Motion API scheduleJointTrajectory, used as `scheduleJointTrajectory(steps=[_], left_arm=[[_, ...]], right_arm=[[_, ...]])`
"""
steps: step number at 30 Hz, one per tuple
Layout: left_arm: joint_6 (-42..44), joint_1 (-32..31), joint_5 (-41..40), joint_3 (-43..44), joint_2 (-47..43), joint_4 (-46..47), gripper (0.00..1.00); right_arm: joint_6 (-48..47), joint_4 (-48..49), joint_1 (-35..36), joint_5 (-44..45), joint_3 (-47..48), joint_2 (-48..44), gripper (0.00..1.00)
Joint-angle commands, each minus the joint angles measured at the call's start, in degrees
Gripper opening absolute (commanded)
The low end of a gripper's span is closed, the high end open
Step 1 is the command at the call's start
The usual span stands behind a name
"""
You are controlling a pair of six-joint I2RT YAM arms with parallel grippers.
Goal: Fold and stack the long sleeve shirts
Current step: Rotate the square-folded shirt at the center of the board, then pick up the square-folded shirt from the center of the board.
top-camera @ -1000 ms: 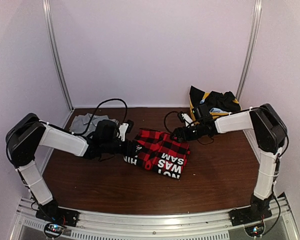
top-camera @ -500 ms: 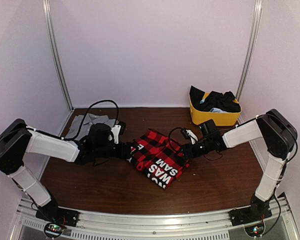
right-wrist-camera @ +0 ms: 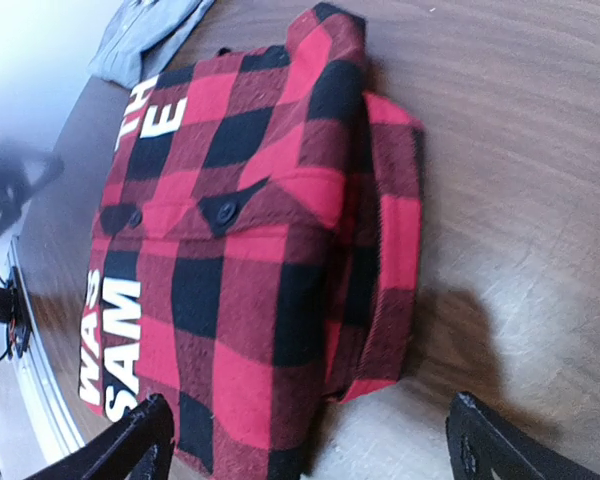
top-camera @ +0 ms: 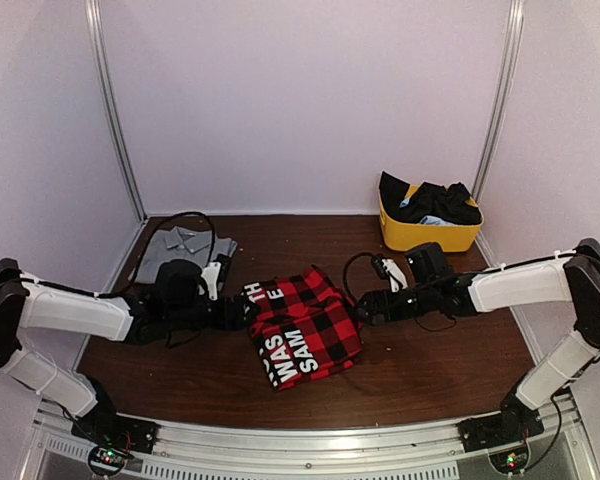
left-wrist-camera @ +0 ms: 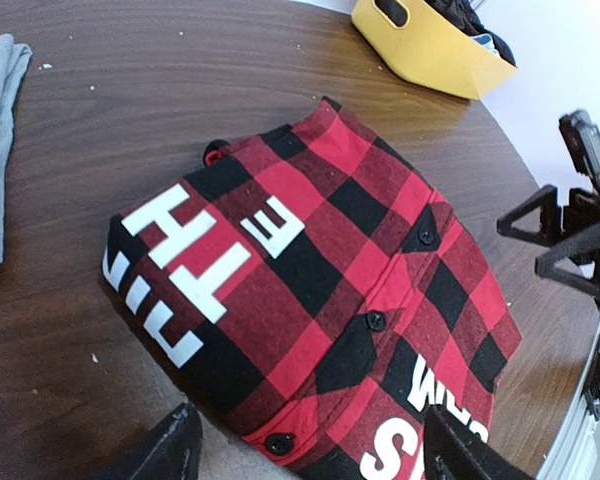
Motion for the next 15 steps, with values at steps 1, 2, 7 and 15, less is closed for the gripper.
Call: scheduleJointTrajectory(steps=[1, 2, 7, 15], left_arm=[[-2.48, -1.42, 0.50, -1.02, 0.31, 2.48, 0.77], [-2.71, -1.75, 0.56, -1.03, 1.03, 3.02, 0.77], [-3.81, -3.12, -0.17, -1.31, 4.56, 5.51, 0.74], [-4.50, -3.88, -0.16, -1.73, 6.96, 7.89, 0.72]], right_arm=[[0.84, -2.87, -2.65, 3.02, 6.44, 3.94, 0.96], [0.46, -3.19, -2.97, 2.20, 8.04, 5.64, 0.96], [-0.41, -4.26, -4.33, -4.46, 14.34, 13.42, 0.97], [0.43, -4.69, -5.46, -9.42, 17.68, 20.02, 0.97]])
